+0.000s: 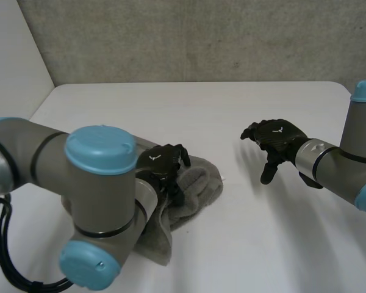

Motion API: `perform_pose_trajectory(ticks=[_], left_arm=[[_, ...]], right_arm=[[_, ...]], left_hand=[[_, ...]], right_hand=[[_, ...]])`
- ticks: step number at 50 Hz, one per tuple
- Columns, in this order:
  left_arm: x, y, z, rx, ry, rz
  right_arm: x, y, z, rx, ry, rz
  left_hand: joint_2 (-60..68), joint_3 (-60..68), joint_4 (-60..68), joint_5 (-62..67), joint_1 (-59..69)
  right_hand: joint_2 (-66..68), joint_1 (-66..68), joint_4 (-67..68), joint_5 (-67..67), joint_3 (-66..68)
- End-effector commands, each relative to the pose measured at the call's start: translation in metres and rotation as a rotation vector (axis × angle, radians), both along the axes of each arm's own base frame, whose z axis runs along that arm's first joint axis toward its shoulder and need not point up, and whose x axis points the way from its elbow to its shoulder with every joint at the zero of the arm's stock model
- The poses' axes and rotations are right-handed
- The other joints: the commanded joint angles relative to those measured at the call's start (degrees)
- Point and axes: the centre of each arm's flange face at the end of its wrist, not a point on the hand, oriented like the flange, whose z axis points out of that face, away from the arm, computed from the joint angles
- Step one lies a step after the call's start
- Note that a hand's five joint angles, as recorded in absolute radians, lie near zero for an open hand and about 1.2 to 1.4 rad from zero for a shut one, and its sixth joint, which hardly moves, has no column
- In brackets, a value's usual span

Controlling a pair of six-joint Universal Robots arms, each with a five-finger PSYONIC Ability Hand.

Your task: Fold the towel.

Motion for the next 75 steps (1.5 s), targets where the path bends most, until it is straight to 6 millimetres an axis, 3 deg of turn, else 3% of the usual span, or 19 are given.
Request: perform_pose_trajectory(ticks=[1,8,14,22,31,39,44,47,48,49,51,56,59,64,68,69,70,74,75], left_arm=[[-0.002,-0.01,-0.014,0.009,-0.024,0.018],[0.019,0.006,0.017,-0.051,-0.036,0.052],[0.043,0.034,0.041,-0.118,-0.077,0.022],[0.068,0.061,0.04,-0.121,-0.129,0.004],[0.083,0.067,0.053,-0.164,-0.119,0.028],[0.089,0.038,0.076,-0.263,-0.112,0.085],[0.083,0.007,0.101,-0.403,-0.055,0.092],[0.075,-0.021,0.122,-0.536,-0.031,0.101],[0.075,-0.021,0.122,-0.536,-0.031,0.101],[0.068,-0.035,0.135,-0.616,-0.028,0.109],[0.062,-0.047,0.151,-0.703,-0.024,0.123],[0.05,-0.067,0.198,-0.899,0.019,0.166],[0.043,-0.071,0.209,-0.937,0.046,0.168],[0.04,-0.072,0.192,-0.889,0.029,0.149],[0.038,-0.057,0.137,-0.756,-0.057,0.079],[0.04,-0.05,0.114,-0.697,-0.094,0.05],[0.04,-0.05,0.113,-0.697,-0.095,0.049],[0.052,-0.022,0.051,-0.531,-0.194,-0.038],[0.052,-0.022,0.051,-0.53,-0.195,-0.039]], right_arm=[[0.004,0.0,0.003,-0.012,-0.007,0.014],[0.018,-0.007,0.014,-0.07,-0.055,0.093],[0.054,0.003,0.019,-0.092,-0.143,0.342],[0.11,0.049,-0.002,-0.056,-0.16,0.601],[0.135,0.088,-0.029,-0.046,-0.075,0.736],[0.146,0.088,-0.02,-0.067,-0.049,0.759],[0.155,0.051,0.028,-0.299,-0.054,0.584],[0.152,0.021,0.084,-0.494,-0.118,0.315],[0.143,0.011,0.118,-0.57,-0.203,0.183],[0.143,0.011,0.118,-0.571,-0.204,0.182],[0.123,0.011,0.173,-0.657,-0.42,0.056],[0.091,0.028,0.2,-0.705,-0.544,0.012],[0.078,0.045,0.195,-0.707,-0.529,0.005],[0.064,0.07,0.167,-0.66,-0.404,0.008],[0.055,0.088,0.137,-0.59,-0.244,0.027],[0.051,0.097,0.116,-0.525,-0.141,0.046],[0.045,0.107,0.094,-0.445,-0.034,0.071],[0.032,0.126,0.053,-0.255,0.166,0.13],[0.028,0.136,0.034,-0.144,0.248,0.163]], left_hand=[[50.27,50.67,50.59,50.54,50.48],[50.27,50.67,50.59,50.54,50.49],[50.27,50.67,50.59,50.54,50.49],[50.27,50.67,50.59,50.54,50.49],[50.27,50.67,50.59,50.54,50.49],[50.27,50.67,50.59,50.54,50.49],[50.27,50.67,50.59,50.54,50.49],[50.27,50.67,50.59,50.54,50.49],[50.27,50.67,50.59,50.54,50.49],[50.27,50.67,50.59,50.54,50.49],[50.27,50.67,50.59,50.54,50.49],[50.27,50.67,50.59,50.54,50.49],[50.27,50.67,50.59,50.54,50.49],[50.27,50.67,50.59,50.54,50.49],[50.27,50.67,50.59,50.54,50.49],[50.27,50.67,50.59,50.54,50.49],[50.27,50.67,50.59,50.54,50.49],[50.27,50.67,50.59,50.54,50.49],[50.27,50.67,50.59,50.54,50.49]], right_hand=[[-2.34,-1.74,-2.95,-4.23,-1.94],[-0.57,0.02,-1.18,-2.46,-0.17],[6.16,6.75,5.55,4.26,6.56],[5.99,6.58,5.38,4.1,6.39],[11.2,11.8,10.59,9.31,11.6],[67.66,68.26,67.05,65.77,68.06],[67.66,68.26,67.05,65.77,68.06],[67.66,68.26,67.05,65.77,68.06],[67.66,68.26,67.05,65.77,68.06],[67.66,68.26,67.05,65.77,68.06],[67.66,68.26,67.05,65.77,68.06],[67.66,68.26,67.05,65.77,68.06],[67.66,68.26,67.05,65.77,68.06],[67.66,68.26,67.05,65.77,68.06],[67.66,68.26,67.05,65.77,68.06],[67.66,68.26,67.05,65.77,68.06],[67.66,68.26,67.05,65.77,68.06],[67.66,68.26,67.05,65.77,68.06],[67.66,68.26,67.05,65.77,68.06]])
